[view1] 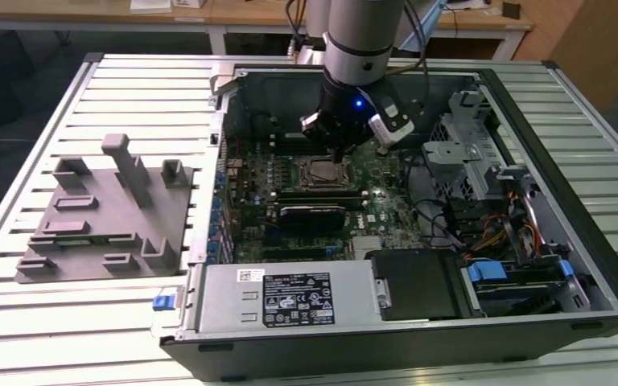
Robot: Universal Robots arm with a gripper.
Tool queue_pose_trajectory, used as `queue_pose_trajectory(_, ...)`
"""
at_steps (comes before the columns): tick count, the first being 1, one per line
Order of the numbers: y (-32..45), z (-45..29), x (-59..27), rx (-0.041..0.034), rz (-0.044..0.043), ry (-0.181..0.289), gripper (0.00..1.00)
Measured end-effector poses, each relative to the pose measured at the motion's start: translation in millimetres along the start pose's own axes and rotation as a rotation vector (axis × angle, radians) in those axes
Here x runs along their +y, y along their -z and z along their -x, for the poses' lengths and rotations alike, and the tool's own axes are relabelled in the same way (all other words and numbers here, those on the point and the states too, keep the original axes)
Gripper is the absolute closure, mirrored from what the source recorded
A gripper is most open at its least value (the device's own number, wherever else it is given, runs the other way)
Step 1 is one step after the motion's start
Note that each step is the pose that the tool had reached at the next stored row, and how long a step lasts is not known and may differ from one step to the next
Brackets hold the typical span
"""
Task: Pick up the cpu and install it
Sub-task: 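Install the second cpu locking lever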
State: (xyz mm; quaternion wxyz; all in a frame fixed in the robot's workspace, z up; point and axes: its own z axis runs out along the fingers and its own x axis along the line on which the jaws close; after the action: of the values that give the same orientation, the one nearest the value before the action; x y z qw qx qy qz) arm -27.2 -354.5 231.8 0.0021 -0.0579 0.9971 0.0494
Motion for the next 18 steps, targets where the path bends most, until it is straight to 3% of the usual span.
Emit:
queue_pose_trajectory(11,8.4,-0.1,-0.9,0.0000,0.0001,0.000,0.89)
queue_pose_trajectory(18,10.0,-1.9,-16.6,0.0030,0.0002,0.000,0.89)
